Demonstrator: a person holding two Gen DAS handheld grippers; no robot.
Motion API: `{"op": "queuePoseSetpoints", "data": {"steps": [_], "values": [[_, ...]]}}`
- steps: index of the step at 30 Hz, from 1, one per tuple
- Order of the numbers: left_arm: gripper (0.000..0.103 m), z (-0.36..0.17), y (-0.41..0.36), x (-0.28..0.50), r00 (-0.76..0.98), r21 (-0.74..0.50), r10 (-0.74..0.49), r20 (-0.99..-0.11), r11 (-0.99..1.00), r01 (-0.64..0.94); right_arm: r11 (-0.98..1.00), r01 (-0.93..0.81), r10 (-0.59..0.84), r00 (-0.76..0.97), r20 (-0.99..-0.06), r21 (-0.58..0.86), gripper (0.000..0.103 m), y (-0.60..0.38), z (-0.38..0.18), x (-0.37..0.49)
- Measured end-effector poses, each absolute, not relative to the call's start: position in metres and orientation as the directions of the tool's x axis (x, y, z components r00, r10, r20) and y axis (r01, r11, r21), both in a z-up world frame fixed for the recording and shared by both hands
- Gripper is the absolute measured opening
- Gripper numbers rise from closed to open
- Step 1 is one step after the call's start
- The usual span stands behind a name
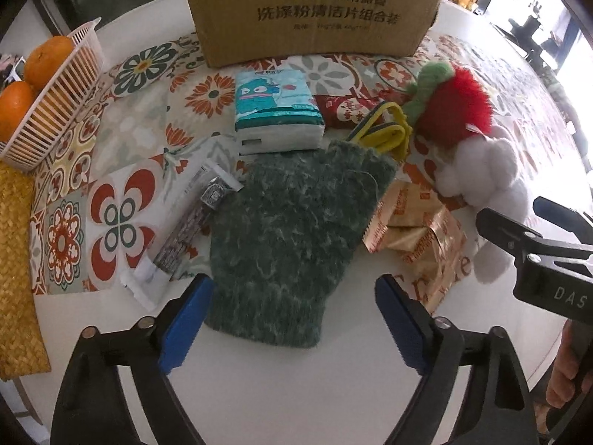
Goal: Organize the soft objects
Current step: 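Grasp the green knitted glove with the left tool while the right tool grasps the white plush toy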
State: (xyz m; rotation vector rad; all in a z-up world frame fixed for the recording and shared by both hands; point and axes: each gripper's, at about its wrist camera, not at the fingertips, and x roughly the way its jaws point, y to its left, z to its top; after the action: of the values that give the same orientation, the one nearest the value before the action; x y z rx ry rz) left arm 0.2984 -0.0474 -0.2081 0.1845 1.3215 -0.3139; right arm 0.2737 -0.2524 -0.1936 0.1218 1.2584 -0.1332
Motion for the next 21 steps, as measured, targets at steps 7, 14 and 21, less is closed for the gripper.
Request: {"op": "queuePoseSetpoints", "data": {"steps": [7,14,21], "values": [[0.073,-0.213,-0.056,0.313,0.213,-0.024,-0.094,-0.973,0.951,0.308,0.993,0.114,-0.007,0.273,-0.962,0.025,0.101,-0.253,-0.204,0.294],[0.050,-0.214,-0.055,0.319,0.211,-0.052,-0.113,-0.971,0.960,0.276,0.997,0.071,-0.015,0.261,-0.965,0.004,0.087,-0.249,-0.209,0.302],[0.029,-0.207,-0.055,0.314,0.251,-0.046,-0.112,-0.961,0.965,0.257,0.998,0.066,-0.003,0.268,-0.963,0.015,0.073,-0.250,-0.202,0.293]]}}
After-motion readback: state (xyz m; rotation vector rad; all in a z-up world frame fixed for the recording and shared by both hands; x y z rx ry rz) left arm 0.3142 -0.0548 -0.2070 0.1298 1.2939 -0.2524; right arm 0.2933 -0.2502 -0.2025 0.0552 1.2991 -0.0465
